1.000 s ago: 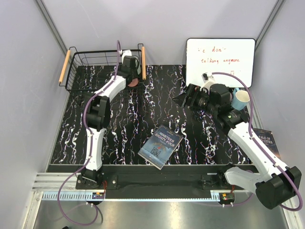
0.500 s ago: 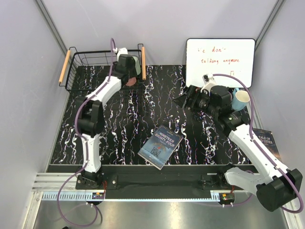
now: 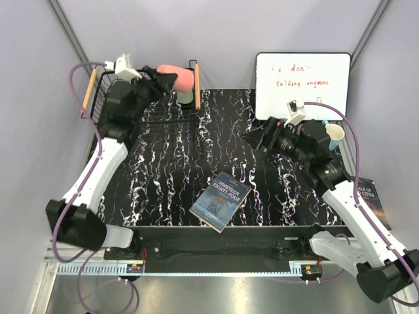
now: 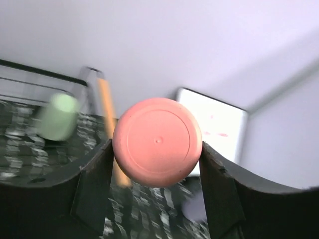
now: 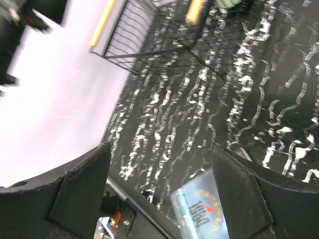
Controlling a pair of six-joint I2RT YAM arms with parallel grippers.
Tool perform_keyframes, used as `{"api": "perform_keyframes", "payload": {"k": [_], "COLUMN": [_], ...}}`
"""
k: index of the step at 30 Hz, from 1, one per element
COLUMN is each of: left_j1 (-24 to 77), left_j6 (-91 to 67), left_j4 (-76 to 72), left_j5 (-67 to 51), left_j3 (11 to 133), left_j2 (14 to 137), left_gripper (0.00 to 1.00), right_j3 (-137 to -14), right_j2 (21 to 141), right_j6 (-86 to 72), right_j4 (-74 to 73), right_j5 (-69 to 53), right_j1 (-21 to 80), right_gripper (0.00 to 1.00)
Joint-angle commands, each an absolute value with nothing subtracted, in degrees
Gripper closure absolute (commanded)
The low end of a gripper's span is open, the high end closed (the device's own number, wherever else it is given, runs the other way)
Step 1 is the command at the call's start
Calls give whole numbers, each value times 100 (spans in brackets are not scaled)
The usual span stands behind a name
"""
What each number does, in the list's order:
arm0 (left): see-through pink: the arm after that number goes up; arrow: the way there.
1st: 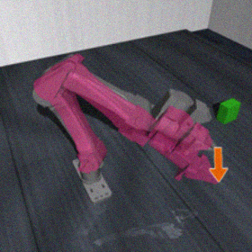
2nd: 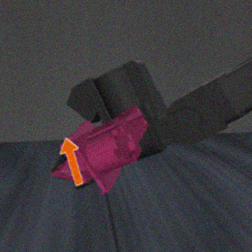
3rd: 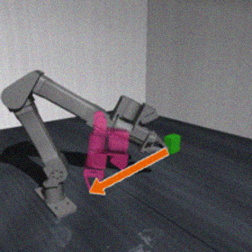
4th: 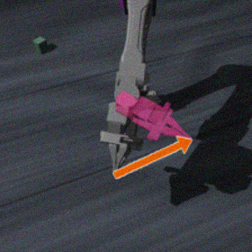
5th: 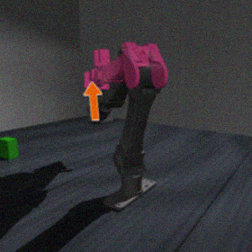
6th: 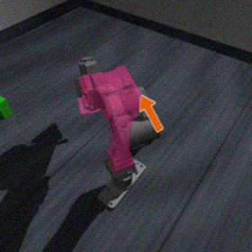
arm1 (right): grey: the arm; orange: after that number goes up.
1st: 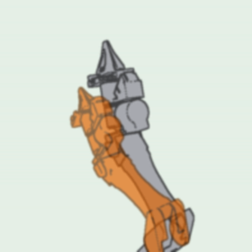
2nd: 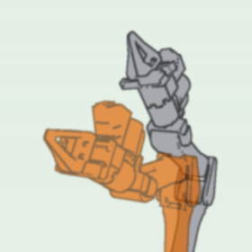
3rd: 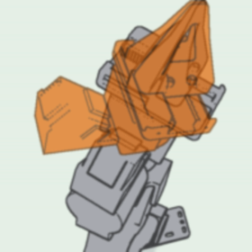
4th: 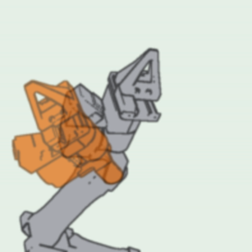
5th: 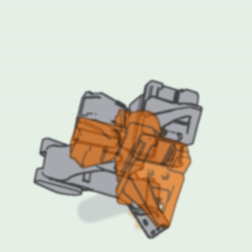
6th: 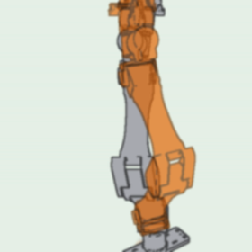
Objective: Unload the cups from the dish rack
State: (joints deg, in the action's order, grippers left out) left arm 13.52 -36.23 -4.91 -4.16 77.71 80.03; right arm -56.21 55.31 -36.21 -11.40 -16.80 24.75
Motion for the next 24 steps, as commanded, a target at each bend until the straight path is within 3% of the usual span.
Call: {"api": "perform_keyframes", "payload": {"k": [1,12,24], "left_j1": [1380,1450,2407], "left_j6": [-5269,-6916,-6830], "left_j4": [-2508,-4648,-5142], "left_j5": [-2457,-3498,-3112], "left_j3": [6307,3808,3121], "left_j2": [7419,5951,5853], "left_gripper": [100,100,100], "right_j3": [-5652,-4650,-4535], "right_j2": [5222,4808,5246], "right_j6": [-3884,-5176,-5441], "right_j4": [-598,1247,1933], "right_j5": [-2144,-3041,-3068], "right_j1": [2540,2584,3058], "right_gripper": [12,12,13]}}
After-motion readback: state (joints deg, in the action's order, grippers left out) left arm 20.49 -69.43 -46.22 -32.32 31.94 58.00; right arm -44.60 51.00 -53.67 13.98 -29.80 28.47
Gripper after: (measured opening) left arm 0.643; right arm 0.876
